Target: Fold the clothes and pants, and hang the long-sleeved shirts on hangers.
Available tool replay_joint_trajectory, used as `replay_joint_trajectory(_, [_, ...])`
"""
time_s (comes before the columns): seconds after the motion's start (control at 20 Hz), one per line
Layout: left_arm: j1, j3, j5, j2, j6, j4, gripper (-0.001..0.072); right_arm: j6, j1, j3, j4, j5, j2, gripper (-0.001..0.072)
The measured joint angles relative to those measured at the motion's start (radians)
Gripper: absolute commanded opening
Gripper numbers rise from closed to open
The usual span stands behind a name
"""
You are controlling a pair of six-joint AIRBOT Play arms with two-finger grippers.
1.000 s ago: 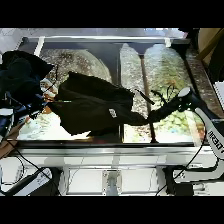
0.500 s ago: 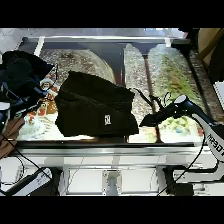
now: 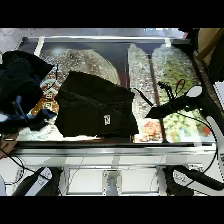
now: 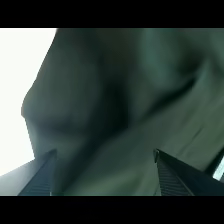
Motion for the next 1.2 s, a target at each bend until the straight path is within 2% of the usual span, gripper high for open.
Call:
replay_joint_trajectory(0.2, [0.002, -0.13, 0.007, 0.055, -0.033, 0.002, 0.068, 0.019, 0.0, -0.103, 0.003, -0.035, 0.119, 0.0335])
replay_joint_trajectory(0.25, [0.002, -0.146, 0.034, 0.062, -0.049, 0.002, 0.0625, 0.024, 0.0, -0.127, 0.011, -0.048, 0.146, 0.0335])
replay_joint_trajectory(0.3, [0.002, -0.156, 0.067, 0.066, -0.066, 0.002, 0.061, 0.026, 0.0, -0.145, 0.016, -0.061, 0.166, 0.0335])
replay_joint_trajectory(0.55, [0.001, -0.179, 0.238, 0.069, -0.166, 0.001, 0.0603, 0.032, 0.0, -0.185, 0.057, -0.123, 0.214, 0.0335])
replay_joint_trajectory(0.8, [-0.003, -0.177, 0.293, 0.006, -0.212, -0.001, 0.0598, 0.034, 0.001, -0.192, 0.07, -0.174, 0.223, 0.0335])
replay_joint_trajectory(0.85, [-0.005, -0.169, 0.3, -0.017, -0.216, -0.002, 0.0548, 0.034, 0.001, -0.193, 0.071, -0.178, 0.224, 0.0334])
replay_joint_trajectory(0.95, [-0.021, -0.144, 0.305, -0.069, -0.218, -0.001, 0.0527, 0.034, 0.001, -0.193, 0.071, -0.188, 0.225, 0.0335])
replay_joint_trajectory(1.0, [-0.035, -0.127, 0.304, -0.095, -0.219, -0.002, 0.0465, 0.034, 0.001, -0.193, 0.072, -0.189, 0.225, 0.0335])
replay_joint_trajectory(1.05, [-0.049, -0.112, 0.3, -0.119, -0.221, -0.002, 0.0369, 0.034, 0.001, -0.193, 0.071, -0.191, 0.225, 0.0335])
replay_joint_trajectory(1.1, [-0.064, -0.096, 0.293, -0.14, -0.221, -0.002, 0.0175, 0.034, 0.001, -0.193, 0.072, -0.193, 0.225, 0.0334])
replay_joint_trajectory(1.15, [-0.076, -0.084, 0.285, -0.158, -0.222, -0.002, 0.0014, 0.034, 0.001, -0.193, 0.072, -0.193, 0.225, 0.0334])
replay_joint_trajectory(1.2, [-0.087, -0.072, 0.275, -0.172, -0.22, -0.002, 0.001, 0.034, 0.001, -0.193, 0.072, -0.194, 0.225, 0.0334])
